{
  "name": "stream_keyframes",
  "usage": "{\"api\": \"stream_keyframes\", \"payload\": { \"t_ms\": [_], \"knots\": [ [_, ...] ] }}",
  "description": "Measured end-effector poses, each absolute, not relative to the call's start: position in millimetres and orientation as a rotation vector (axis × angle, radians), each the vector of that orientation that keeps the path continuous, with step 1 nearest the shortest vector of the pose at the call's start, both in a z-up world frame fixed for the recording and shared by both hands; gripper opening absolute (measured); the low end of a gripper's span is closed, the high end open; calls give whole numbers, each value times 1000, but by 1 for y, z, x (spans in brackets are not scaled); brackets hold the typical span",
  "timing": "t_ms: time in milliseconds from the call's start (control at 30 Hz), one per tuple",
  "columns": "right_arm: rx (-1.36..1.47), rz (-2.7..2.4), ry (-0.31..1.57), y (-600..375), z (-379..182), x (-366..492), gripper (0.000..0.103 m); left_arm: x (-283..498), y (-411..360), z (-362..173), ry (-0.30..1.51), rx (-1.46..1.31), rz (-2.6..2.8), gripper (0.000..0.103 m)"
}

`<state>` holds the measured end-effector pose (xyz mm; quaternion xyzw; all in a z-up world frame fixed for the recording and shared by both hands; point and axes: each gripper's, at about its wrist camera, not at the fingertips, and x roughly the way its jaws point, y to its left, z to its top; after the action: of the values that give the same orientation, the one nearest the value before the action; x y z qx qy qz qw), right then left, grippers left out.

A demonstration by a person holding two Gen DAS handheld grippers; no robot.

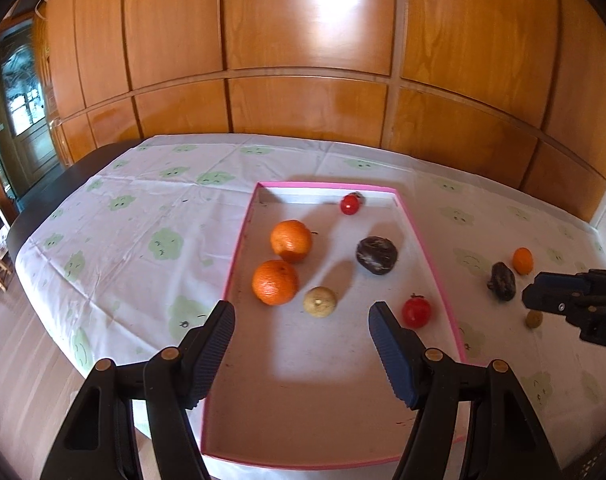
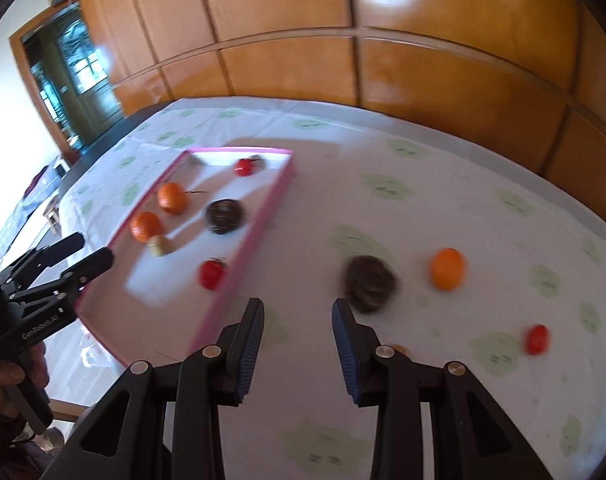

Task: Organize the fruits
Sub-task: 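Reach to the small brown round fruit and grasp it with the left tool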

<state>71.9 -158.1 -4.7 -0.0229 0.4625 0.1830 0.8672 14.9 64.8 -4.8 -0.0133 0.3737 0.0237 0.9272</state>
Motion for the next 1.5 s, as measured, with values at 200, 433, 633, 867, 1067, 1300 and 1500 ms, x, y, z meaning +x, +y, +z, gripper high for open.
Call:
{"api": "stream_keyframes", "payload": {
  "t_ms": [200,433,633,867,1067,1300,1500],
  "knots": [
    [-17,266,941,-209,6,72,35,13,46,-3,767,8,4,70],
    [13,136,909,-264,16,72,35,14,29,-2,773,40,-32,70],
    [14,-22,901,-312,12,77,35,16,15,0,774,59,-67,70],
    [245,-162,902,-361,3,82,36,21,-17,3,776,104,-149,70],
    [328,-173,887,-375,3,80,36,28,-61,1,807,135,-307,69],
    [400,-159,895,-384,2,81,35,43,-123,-19,883,181,-511,52],
    [400,-144,906,-384,-1,84,36,62,-166,-40,929,212,-567,50]
  ]
}}
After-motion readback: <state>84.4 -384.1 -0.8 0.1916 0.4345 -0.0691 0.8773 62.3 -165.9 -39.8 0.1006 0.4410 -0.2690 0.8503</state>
